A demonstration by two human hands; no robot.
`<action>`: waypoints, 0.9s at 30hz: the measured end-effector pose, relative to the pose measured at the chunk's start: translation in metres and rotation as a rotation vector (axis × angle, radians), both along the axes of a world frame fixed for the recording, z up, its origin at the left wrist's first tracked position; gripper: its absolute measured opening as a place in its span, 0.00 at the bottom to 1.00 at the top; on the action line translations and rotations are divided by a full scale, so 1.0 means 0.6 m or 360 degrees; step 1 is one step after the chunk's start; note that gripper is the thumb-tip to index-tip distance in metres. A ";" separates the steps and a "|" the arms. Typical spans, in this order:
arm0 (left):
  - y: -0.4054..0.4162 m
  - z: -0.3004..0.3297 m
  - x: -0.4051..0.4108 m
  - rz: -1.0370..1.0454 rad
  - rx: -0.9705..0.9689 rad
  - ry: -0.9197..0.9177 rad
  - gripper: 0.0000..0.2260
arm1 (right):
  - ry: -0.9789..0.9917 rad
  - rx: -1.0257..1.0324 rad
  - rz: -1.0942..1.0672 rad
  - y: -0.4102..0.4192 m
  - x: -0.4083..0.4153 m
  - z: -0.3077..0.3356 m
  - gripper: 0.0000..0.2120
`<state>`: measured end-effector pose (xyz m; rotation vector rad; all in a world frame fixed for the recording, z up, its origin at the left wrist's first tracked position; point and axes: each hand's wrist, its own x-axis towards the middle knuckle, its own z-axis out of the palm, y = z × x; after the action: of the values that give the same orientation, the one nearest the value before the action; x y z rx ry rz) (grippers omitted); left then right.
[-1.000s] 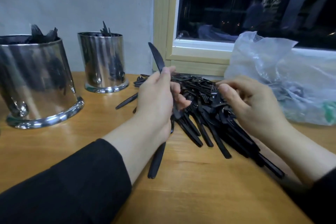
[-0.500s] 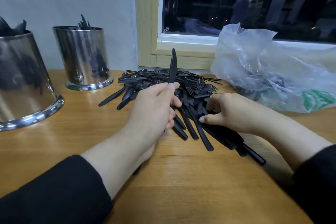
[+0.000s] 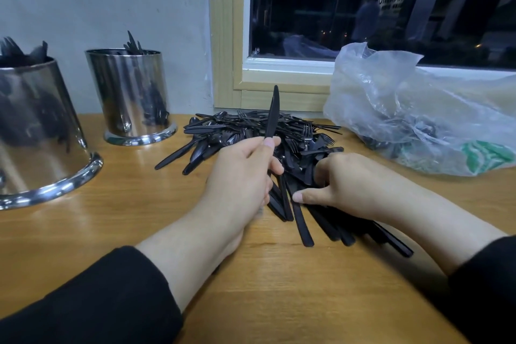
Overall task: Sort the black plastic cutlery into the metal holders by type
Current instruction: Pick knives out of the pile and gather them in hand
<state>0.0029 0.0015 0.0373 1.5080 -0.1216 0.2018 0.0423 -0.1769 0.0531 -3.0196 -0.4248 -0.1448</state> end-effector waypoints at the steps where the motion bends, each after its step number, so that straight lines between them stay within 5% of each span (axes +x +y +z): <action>1: 0.000 0.000 0.000 -0.0002 0.0000 0.0000 0.10 | 0.0008 -0.0016 0.0002 0.003 -0.002 0.001 0.25; 11: 0.002 0.000 0.002 0.0092 -0.0018 -0.0016 0.11 | 0.0114 0.0355 -0.0058 0.003 -0.002 0.006 0.12; 18: 0.007 0.004 0.005 0.0225 -0.0165 0.0050 0.12 | 0.0240 0.1035 0.0109 -0.007 -0.011 0.026 0.22; 27: -0.004 -0.001 -0.001 0.0000 -0.0162 0.0095 0.13 | 0.0348 0.1614 0.0397 0.003 -0.011 0.019 0.26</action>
<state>0.0024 -0.0012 0.0369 1.4116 -0.0626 0.1607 0.0359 -0.1754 0.0645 -1.9475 -0.4993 0.0004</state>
